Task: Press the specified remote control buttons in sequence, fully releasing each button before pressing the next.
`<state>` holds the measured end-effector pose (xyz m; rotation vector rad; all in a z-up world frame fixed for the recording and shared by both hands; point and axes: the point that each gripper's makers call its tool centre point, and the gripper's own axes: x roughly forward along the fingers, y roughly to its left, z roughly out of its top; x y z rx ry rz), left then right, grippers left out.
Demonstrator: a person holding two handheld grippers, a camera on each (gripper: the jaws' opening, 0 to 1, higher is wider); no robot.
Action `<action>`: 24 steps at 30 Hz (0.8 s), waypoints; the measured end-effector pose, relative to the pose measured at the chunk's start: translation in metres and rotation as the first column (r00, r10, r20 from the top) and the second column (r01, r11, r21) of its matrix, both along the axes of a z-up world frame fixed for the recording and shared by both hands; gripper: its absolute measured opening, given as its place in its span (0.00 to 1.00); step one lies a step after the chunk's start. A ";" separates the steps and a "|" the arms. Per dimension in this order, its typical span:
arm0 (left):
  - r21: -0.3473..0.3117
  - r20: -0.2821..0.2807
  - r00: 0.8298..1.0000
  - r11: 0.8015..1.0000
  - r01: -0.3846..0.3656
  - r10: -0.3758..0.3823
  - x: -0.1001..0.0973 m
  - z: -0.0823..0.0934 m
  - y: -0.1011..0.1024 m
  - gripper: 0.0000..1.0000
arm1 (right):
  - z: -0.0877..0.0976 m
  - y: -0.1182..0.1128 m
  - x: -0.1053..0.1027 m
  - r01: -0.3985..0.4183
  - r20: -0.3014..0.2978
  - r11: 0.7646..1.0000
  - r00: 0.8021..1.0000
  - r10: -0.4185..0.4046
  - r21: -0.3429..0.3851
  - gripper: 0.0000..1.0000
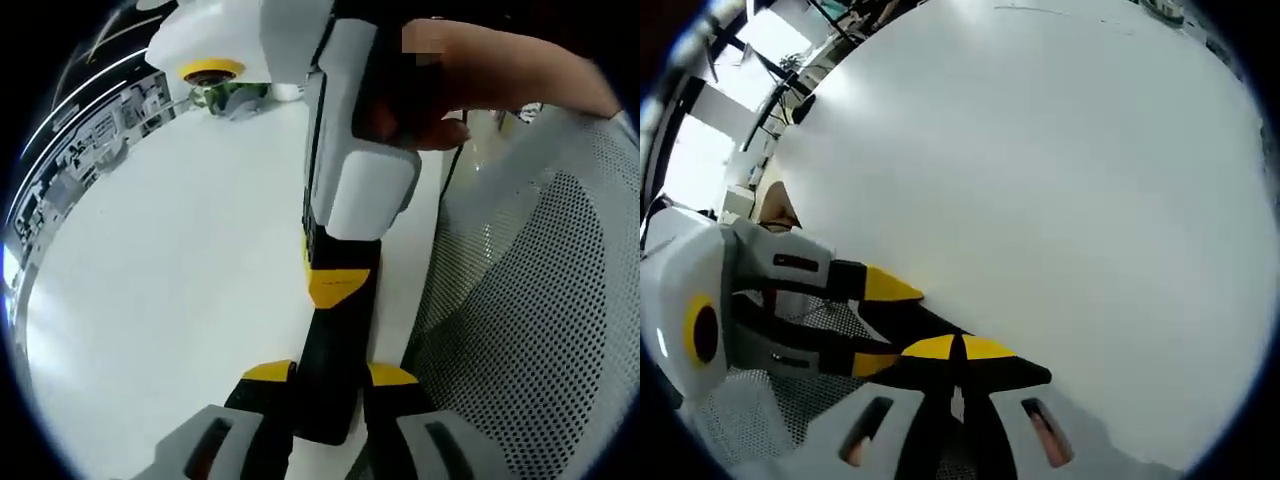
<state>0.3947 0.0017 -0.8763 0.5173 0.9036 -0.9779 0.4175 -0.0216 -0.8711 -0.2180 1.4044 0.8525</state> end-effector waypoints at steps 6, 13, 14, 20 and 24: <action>0.003 0.000 1.000 1.000 0.004 -0.004 0.000 0.000 0.000 0.26 | -0.002 0.003 0.002 -0.066 0.086 0.998 0.994 0.068 -0.024 0.00; -0.005 -0.015 1.000 1.000 0.009 -0.009 0.001 0.000 0.000 0.26 | -0.005 0.003 0.005 -0.098 0.123 0.994 0.987 0.102 -0.037 0.00; -0.003 -0.010 1.000 1.000 0.012 -0.012 0.001 0.000 0.000 0.26 | -0.004 0.003 0.005 -0.083 0.112 0.996 0.990 0.085 -0.021 0.00; 0.000 0.000 1.000 1.000 0.022 -0.022 0.000 0.000 0.000 0.26 | -0.004 0.000 0.003 -0.032 0.043 0.999 0.999 0.032 -0.016 0.00; 0.001 0.001 1.000 1.000 0.026 -0.026 0.000 0.000 0.000 0.26 | -0.003 -0.004 0.002 -0.009 0.015 1.000 1.000 0.009 -0.013 0.00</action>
